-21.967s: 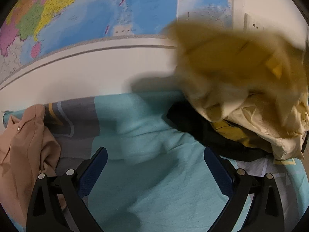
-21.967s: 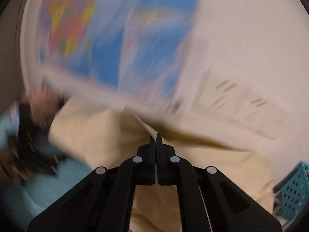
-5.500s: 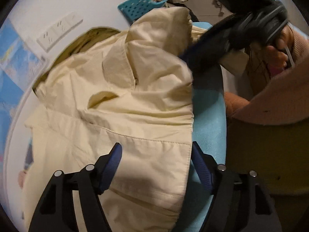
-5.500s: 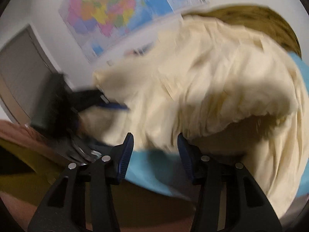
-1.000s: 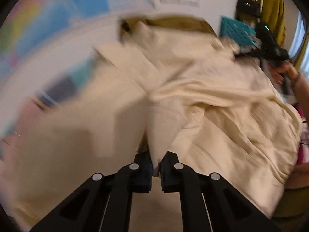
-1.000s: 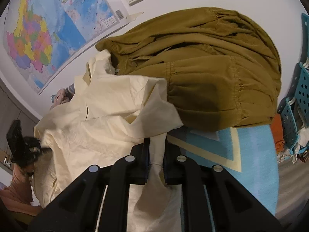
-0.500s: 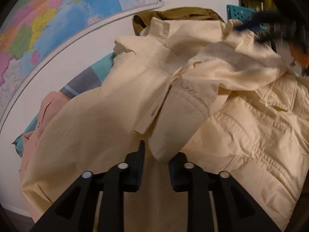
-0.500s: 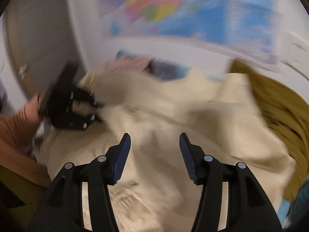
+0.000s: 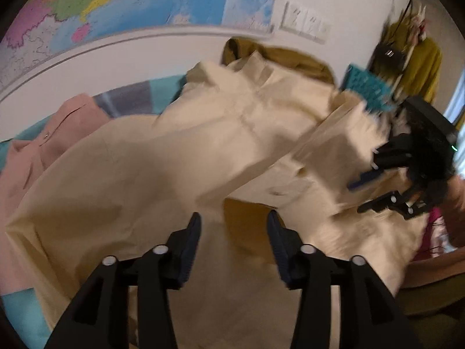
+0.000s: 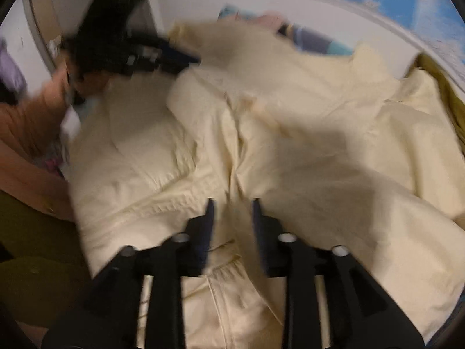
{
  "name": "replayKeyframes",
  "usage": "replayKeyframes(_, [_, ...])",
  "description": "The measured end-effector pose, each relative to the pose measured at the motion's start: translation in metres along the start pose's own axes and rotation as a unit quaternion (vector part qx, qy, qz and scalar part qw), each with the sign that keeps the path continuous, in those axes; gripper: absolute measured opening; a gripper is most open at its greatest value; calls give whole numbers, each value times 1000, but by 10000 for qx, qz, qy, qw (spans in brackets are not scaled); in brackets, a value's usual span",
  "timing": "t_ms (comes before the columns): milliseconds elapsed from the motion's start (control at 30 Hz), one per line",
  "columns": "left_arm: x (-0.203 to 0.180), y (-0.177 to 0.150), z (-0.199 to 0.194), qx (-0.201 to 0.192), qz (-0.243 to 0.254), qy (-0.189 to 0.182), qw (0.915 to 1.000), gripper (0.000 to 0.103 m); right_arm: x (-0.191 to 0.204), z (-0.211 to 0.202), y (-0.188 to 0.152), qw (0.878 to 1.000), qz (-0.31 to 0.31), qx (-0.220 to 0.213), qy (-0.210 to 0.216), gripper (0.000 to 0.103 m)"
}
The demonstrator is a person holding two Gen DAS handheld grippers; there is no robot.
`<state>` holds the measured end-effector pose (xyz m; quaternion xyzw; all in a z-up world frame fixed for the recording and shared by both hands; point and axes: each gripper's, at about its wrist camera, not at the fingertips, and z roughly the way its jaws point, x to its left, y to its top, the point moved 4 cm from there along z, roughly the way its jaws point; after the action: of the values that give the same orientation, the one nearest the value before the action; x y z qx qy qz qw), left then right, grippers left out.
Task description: Fold large clothes
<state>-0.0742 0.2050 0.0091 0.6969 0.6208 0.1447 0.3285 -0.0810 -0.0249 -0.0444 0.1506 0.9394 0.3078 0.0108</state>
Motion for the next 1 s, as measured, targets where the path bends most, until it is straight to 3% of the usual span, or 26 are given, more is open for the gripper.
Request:
replayKeyframes(67, [-8, 5, 2, -12, 114, -35, 9999, 70, -23, -26, 2, 9980, 420, -459, -73, 39])
replayKeyframes(100, [-12, 5, 7, 76, 190, 3, 9998, 72, -36, -35, 1, 9959, 657, -609, -149, 39])
replayKeyframes(200, [-17, 5, 41, 672, 253, 92, 9974, 72, -92, -53, -7, 9816, 1541, -861, -725, 42])
replayKeyframes(300, [-10, 5, 64, 1104, -131, -342, 9932, 71, -144, -62, -29, 9606, 2320, -891, -1246, 42])
replayKeyframes(433, [-1, 12, 52, 709, -434, -880, 9927, 70, -172, -67, -51, 9470, 2771, -943, -1321, 42])
replayKeyframes(567, [5, 20, 25, 181, -566, -1137, 9917, 76, -167, -74, -57, 9488, 2678, -1101, -1261, 44])
replayKeyframes(600, [6, 21, 26, 178, -588, -1144, 9915, 82, -165, -77, -59, 9487, 2674, -1162, -1226, 47])
replayKeyframes(700, [0, 24, 38, 437, -485, -978, 9931, 83, -166, -77, -62, 9486, 2686, -1142, -1223, 47])
replayKeyframes(833, [-2, 30, 43, 437, -601, -1382, 9876, 83, -169, -59, -64, 9476, 2810, -967, -1170, 48])
replayKeyframes(1000, [-3, 34, 38, 312, -599, -1602, 9848, 84, -173, -52, -65, 9466, 2818, -915, -1275, 47])
